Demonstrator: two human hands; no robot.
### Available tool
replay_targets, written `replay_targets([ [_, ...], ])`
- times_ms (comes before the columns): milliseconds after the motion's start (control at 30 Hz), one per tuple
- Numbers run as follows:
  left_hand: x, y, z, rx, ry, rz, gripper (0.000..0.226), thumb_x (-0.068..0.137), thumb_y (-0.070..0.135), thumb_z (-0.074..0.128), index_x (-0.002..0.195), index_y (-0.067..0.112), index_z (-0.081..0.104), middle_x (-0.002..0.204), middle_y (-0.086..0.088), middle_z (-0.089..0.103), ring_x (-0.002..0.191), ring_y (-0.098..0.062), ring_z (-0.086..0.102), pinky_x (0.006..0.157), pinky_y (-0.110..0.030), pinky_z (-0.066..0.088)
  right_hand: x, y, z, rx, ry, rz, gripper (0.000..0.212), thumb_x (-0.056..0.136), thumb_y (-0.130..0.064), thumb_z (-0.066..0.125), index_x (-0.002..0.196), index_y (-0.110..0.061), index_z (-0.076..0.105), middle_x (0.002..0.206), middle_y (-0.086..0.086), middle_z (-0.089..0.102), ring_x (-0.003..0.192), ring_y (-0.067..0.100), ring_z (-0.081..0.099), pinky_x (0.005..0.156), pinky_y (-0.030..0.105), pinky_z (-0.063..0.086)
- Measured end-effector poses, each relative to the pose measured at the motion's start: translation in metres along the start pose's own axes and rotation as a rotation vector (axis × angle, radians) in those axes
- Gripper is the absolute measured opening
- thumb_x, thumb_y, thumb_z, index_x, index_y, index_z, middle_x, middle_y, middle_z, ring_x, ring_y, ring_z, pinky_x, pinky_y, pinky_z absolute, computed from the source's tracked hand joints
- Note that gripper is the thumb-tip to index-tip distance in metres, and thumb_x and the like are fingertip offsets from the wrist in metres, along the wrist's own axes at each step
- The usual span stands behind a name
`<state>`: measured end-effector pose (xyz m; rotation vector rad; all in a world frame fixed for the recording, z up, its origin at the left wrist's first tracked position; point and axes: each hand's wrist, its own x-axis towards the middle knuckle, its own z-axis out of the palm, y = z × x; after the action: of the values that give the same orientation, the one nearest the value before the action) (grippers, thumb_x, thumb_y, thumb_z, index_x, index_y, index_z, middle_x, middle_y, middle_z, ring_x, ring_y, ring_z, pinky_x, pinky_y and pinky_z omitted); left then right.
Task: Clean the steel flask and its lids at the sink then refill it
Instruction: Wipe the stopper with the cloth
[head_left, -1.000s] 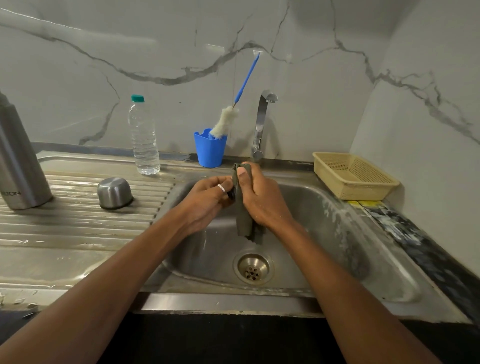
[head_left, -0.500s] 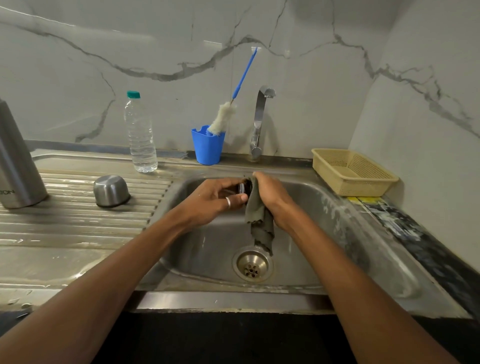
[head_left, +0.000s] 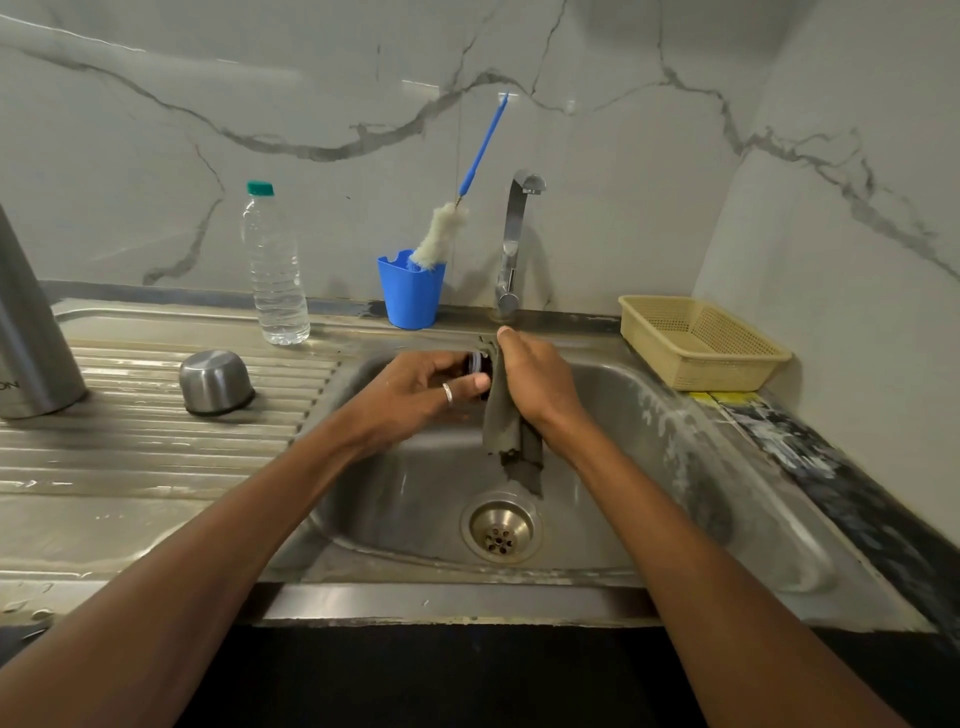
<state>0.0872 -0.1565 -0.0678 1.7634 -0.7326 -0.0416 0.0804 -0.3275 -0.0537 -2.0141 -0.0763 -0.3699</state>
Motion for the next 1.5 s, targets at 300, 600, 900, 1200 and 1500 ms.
replay_targets([
  [300,0.001,-0.001,0.003,-0.056,0.018,-0.135,0.029,0.101,0.037,0.058,0.117,0.017,0.073,0.11,-0.01,0.072,0.096,-0.014,0.07,0.077,-0.031,0.061,-0.004,0.003,-0.001,-0.247,0.143,-0.318,0.037,0.106,-0.039,0.042,0.08,-0.016,0.055,0.068,-0.004,0.06,0.064,0.009,0.056,0.057,0.026,0.041],
  [600,-0.003,-0.001,-0.001,0.023,0.011,0.016,0.032,0.09,0.011,0.075,0.12,0.022,0.072,0.112,0.003,0.077,0.105,-0.012,0.072,0.09,-0.021,0.055,0.002,0.007,0.002,0.105,-0.139,0.237,0.036,0.101,-0.037,0.041,0.08,-0.017,0.061,0.076,0.005,0.063,0.071,0.018,0.057,0.067,0.034,0.045],
  [900,0.002,-0.006,0.003,-0.206,0.044,-0.226,0.039,0.096,0.04,0.061,0.118,0.011,0.073,0.114,-0.017,0.073,0.109,-0.029,0.07,0.092,-0.039,0.06,-0.001,0.002,0.002,-0.113,0.144,-0.228,0.039,0.107,-0.039,0.04,0.081,-0.014,0.056,0.071,-0.003,0.06,0.066,0.01,0.055,0.061,0.027,0.043],
  [1200,0.002,-0.014,0.002,0.07,-0.05,-0.097,0.033,0.098,0.028,0.069,0.13,0.024,0.069,0.115,-0.004,0.075,0.108,-0.023,0.071,0.088,-0.033,0.06,0.001,0.011,-0.008,0.141,-0.22,0.346,0.034,0.102,-0.032,0.039,0.079,-0.02,0.061,0.071,0.001,0.059,0.065,0.016,0.053,0.063,0.03,0.043],
  [1500,-0.001,-0.007,0.001,-0.167,-0.009,-0.25,0.036,0.094,0.038,0.064,0.112,0.008,0.075,0.113,-0.017,0.073,0.101,-0.019,0.069,0.084,-0.026,0.058,-0.001,0.005,0.004,-0.142,0.07,-0.202,0.038,0.107,-0.034,0.04,0.076,-0.018,0.053,0.071,-0.003,0.059,0.063,0.007,0.051,0.058,0.02,0.037],
])
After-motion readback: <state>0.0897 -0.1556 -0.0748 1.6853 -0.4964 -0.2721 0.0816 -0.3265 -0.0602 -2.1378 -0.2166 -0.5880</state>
